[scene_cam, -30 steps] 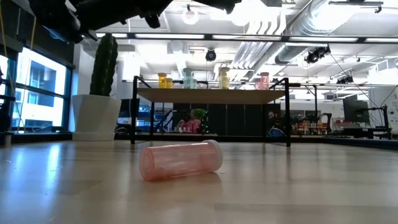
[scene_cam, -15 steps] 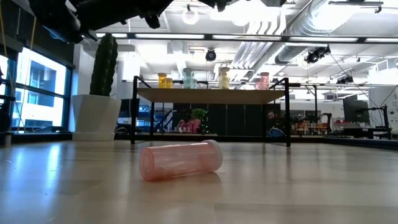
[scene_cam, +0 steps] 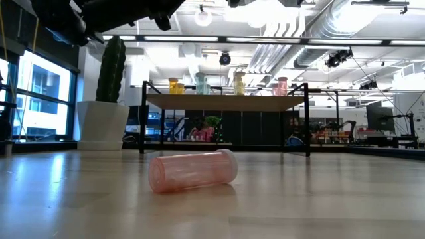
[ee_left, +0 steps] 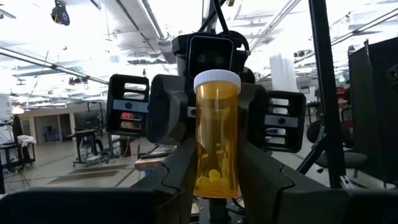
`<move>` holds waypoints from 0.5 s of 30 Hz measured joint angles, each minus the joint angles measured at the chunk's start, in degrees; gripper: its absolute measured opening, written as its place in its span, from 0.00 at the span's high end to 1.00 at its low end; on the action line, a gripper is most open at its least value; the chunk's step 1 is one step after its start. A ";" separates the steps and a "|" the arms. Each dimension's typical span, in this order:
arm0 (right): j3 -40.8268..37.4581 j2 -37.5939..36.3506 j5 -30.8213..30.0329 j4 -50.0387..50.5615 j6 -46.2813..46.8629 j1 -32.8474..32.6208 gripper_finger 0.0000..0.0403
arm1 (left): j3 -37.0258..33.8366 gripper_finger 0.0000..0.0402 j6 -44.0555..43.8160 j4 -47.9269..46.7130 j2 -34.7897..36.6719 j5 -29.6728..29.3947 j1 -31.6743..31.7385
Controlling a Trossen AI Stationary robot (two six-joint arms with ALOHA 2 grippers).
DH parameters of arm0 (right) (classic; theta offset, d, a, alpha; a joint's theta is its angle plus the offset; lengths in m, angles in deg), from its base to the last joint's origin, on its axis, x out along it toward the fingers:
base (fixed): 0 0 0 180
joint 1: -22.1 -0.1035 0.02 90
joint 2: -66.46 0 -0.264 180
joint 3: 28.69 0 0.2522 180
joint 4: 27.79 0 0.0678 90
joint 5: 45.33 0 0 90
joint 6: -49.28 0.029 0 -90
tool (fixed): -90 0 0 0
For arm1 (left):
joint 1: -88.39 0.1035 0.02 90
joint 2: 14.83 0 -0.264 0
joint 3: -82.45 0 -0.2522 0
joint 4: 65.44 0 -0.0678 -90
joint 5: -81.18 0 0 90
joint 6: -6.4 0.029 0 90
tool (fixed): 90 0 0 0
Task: Pick and place medicine bottles onto shelf by color
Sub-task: Put the orange pill bottle on the shelf
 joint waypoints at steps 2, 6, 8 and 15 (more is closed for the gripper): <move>0.00 0.00 -0.02 0.01 0.00 0.00 0.68 | 0.00 0.77 -0.02 0.00 0.00 -0.04 0.00; 0.00 0.38 -0.02 -0.08 0.07 0.00 0.72 | 0.00 0.77 0.21 -0.06 -0.02 -0.04 0.00; 0.00 0.99 0.00 -0.41 0.09 0.00 0.73 | -0.02 0.77 1.24 -0.11 -0.02 0.00 0.00; 0.02 1.54 0.02 -1.69 0.11 0.00 0.76 | -0.04 0.77 1.64 0.00 -0.01 0.07 0.00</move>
